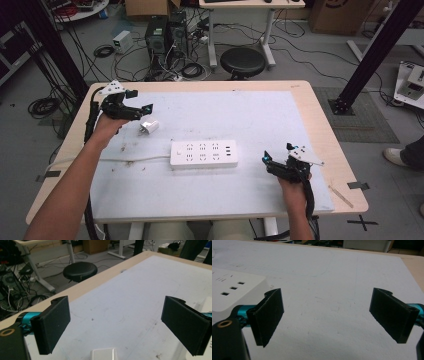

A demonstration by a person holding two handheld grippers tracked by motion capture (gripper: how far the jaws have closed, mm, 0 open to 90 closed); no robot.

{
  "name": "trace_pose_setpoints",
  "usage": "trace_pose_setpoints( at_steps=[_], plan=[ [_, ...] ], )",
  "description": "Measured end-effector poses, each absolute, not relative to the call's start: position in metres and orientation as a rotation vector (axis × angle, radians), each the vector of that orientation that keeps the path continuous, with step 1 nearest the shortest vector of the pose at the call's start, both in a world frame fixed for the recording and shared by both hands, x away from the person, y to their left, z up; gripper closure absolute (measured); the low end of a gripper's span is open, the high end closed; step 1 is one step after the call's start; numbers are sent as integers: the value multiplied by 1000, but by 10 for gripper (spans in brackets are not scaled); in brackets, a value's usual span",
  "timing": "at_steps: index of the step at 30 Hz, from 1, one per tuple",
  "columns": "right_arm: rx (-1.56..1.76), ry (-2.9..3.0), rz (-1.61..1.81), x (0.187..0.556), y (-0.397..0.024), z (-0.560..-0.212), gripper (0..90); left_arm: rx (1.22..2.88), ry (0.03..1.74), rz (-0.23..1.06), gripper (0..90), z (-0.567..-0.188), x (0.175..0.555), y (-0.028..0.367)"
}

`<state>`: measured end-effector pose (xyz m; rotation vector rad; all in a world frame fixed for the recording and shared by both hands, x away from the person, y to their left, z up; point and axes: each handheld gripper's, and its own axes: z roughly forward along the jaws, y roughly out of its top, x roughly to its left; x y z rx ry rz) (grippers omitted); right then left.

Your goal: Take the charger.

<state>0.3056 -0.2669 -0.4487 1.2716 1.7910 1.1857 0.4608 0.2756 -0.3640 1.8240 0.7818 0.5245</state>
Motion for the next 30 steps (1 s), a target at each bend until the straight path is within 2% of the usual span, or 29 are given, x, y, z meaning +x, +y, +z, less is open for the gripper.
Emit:
trace_pose_setpoints(
  at_steps=[9,22,30],
  plan=[
    [1280,1804,1163,308,-265,-449,124,1868,839,496,86,-388,478,277],
    [1291,1807,1145,309,-264,-449,124,1983,955,378,86,-425,491,278],
    [1300,1811,1140,309,-263,-449,125,2083,1009,383,95,-438,490,274]
  ],
)
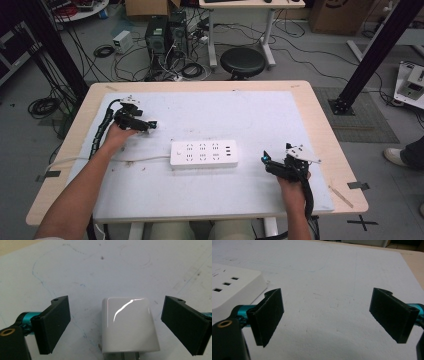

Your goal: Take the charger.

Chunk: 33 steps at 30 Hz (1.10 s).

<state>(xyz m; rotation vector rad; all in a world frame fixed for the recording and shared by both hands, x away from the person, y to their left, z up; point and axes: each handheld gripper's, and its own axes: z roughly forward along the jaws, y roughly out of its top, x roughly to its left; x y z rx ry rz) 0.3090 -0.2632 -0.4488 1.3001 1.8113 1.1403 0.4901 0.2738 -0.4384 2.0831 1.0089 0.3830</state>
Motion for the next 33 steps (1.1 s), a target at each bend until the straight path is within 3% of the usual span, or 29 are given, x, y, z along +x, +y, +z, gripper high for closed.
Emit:
trace_pose_setpoints(
  at_steps=[16,20,25,33],
  plan=[
    [1298,1820,1134,310,-264,-449,124,2147,1046,439,147,-449,483,270],
    [1299,1819,1139,310,-264,-449,125,2137,1037,441,202,-449,480,269],
    [1298,1817,1139,310,-264,-449,124,2127,994,450,424,-448,473,268],
    [1295,1823,1139,310,-264,-449,124,2048,1011,478,425,-443,465,269]
  ],
)
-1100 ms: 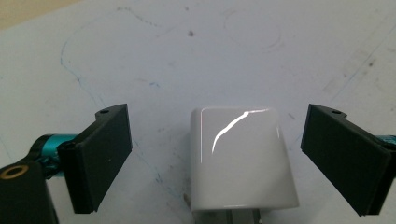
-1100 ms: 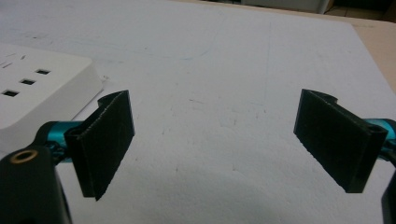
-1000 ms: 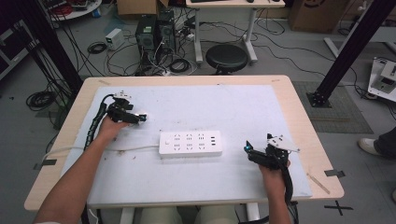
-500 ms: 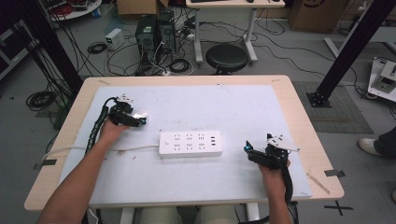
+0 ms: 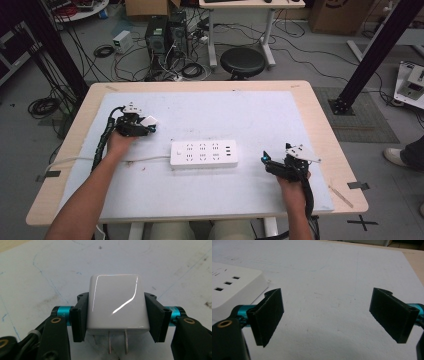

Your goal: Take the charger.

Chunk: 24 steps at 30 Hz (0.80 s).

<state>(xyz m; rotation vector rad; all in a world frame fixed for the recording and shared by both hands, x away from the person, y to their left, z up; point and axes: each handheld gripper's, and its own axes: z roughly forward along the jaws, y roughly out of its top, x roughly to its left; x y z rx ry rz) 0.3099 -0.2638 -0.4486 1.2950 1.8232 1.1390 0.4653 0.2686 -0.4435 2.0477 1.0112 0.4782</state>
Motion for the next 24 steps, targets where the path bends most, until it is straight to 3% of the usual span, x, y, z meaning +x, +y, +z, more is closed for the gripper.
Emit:
trace_pose_setpoints(
  at_steps=[15,24],
  plan=[
    [1281,1833,1155,309,-264,-449,124,1908,1051,571,425,-395,433,266],
    [1282,1836,1176,309,-266,-449,124,1795,1106,573,425,-385,403,262]
  ],
)
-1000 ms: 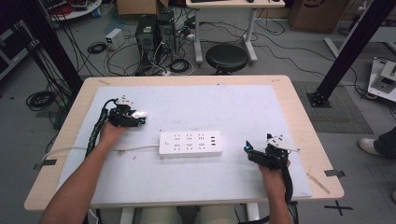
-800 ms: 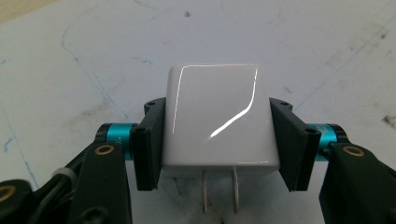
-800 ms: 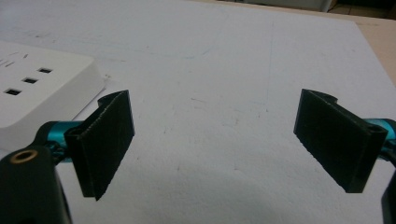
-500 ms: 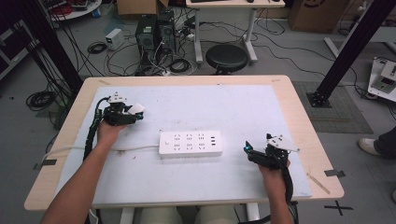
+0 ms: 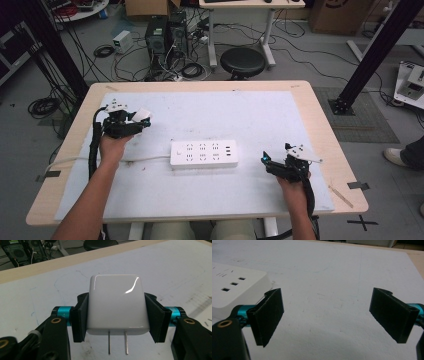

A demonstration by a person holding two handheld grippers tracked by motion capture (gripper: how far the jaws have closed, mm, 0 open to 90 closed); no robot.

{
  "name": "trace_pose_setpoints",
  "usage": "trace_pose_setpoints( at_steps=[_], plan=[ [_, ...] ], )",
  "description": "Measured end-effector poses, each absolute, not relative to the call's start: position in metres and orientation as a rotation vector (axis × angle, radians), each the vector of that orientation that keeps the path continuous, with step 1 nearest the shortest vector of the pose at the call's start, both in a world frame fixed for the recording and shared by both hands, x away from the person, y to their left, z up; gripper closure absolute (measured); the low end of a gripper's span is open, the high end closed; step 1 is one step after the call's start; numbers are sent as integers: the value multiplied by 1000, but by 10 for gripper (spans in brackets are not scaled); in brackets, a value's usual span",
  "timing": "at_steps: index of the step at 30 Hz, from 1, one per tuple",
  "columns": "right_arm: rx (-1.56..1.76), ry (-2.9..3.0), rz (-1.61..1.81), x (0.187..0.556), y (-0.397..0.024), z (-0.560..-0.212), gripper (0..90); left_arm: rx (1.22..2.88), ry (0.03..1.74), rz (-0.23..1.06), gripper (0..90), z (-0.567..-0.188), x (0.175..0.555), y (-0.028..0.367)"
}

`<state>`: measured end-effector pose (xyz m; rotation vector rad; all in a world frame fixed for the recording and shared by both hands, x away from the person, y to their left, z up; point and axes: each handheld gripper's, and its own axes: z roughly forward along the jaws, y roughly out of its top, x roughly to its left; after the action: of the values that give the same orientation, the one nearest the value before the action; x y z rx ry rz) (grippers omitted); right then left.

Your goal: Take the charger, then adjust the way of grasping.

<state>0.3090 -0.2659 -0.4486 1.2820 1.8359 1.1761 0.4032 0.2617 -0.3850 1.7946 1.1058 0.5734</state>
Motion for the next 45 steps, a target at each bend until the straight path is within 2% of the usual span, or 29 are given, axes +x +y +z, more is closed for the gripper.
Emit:
trace_pose_setpoints(
  at_steps=[14,21,45],
  plan=[
    [1274,1835,1209,308,-268,-449,125,1740,1054,607,425,-371,359,245],
    [1255,1840,1216,308,-268,-449,124,1747,951,618,425,-360,338,234],
    [1225,1852,1236,306,-268,-449,124,1800,757,537,425,-355,322,204]
  ],
)
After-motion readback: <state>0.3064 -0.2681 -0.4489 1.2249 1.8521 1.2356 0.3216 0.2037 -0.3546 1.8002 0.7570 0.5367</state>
